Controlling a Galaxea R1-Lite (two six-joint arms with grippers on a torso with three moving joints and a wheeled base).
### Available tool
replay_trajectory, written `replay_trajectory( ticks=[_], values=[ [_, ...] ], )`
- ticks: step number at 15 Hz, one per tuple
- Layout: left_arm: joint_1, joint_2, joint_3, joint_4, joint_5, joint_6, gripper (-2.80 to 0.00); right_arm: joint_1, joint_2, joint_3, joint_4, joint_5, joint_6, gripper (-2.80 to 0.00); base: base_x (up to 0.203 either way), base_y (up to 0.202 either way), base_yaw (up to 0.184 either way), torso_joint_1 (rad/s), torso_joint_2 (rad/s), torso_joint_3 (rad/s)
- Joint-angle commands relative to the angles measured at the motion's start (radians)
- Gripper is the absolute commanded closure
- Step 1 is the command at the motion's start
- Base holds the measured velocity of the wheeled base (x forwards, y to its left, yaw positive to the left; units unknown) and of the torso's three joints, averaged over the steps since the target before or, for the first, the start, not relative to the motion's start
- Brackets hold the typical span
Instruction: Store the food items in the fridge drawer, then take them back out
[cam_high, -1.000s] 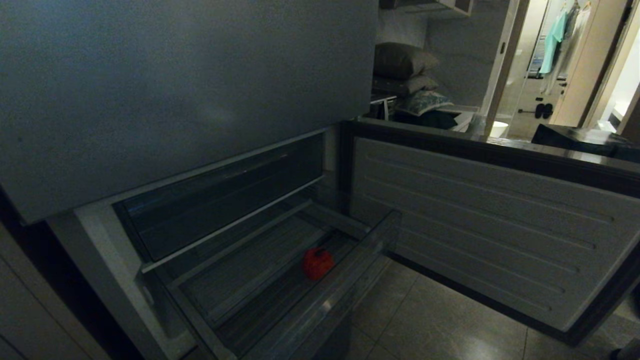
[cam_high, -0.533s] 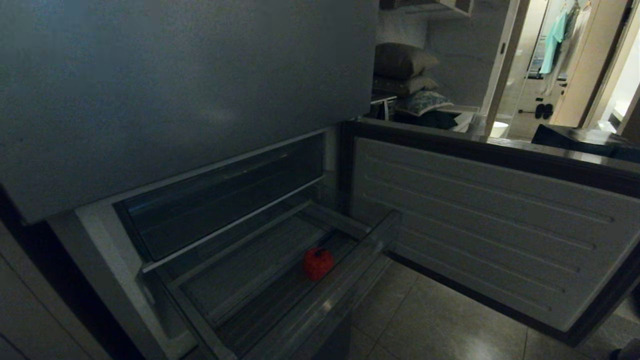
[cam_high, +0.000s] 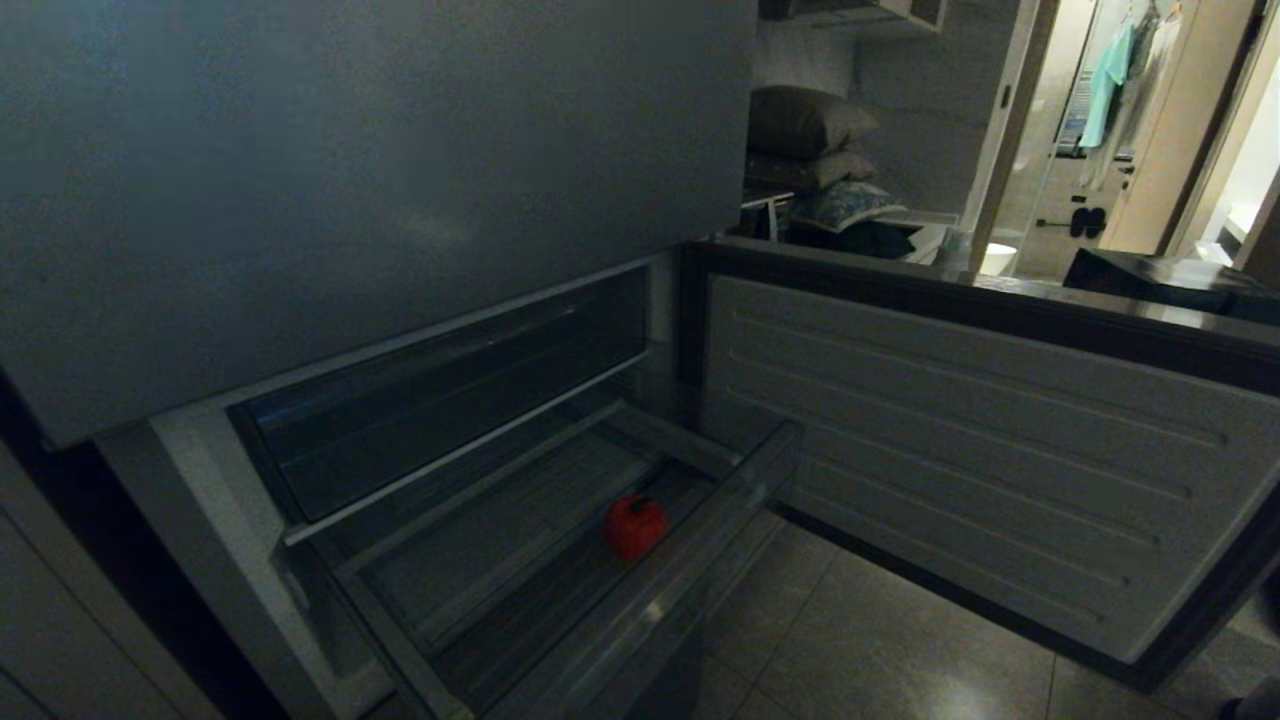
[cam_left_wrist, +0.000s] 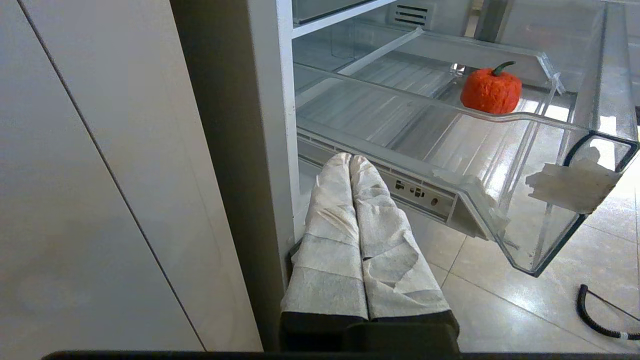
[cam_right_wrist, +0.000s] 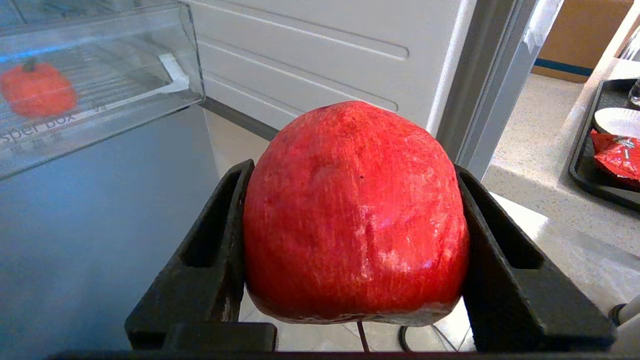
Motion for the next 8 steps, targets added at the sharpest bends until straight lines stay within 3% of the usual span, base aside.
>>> replay_trajectory(
  ticks=[1,4,8],
  values=[
    [0.0,0.0,0.0,0.0,0.0,-0.001,0.0,0.0,-0.001,0.0,0.003,0.0,-0.001,0.0,0.0,0.0,0.0,-0.08,0.16,0.083],
    [0.0,0.0,0.0,0.0,0.0,-0.001,0.0,0.0,-0.001,0.0,0.003,0.0,-0.001,0.0,-0.002,0.0,0.027,-0.16,0.35,0.166],
    [0.0,0.0,0.0,0.0,0.0,-0.001,0.0,0.0,-0.001,0.0,0.003,0.002,-0.009,0.0,0.001,-0.008,0.173,-0.242,0.51,0.257]
  ],
)
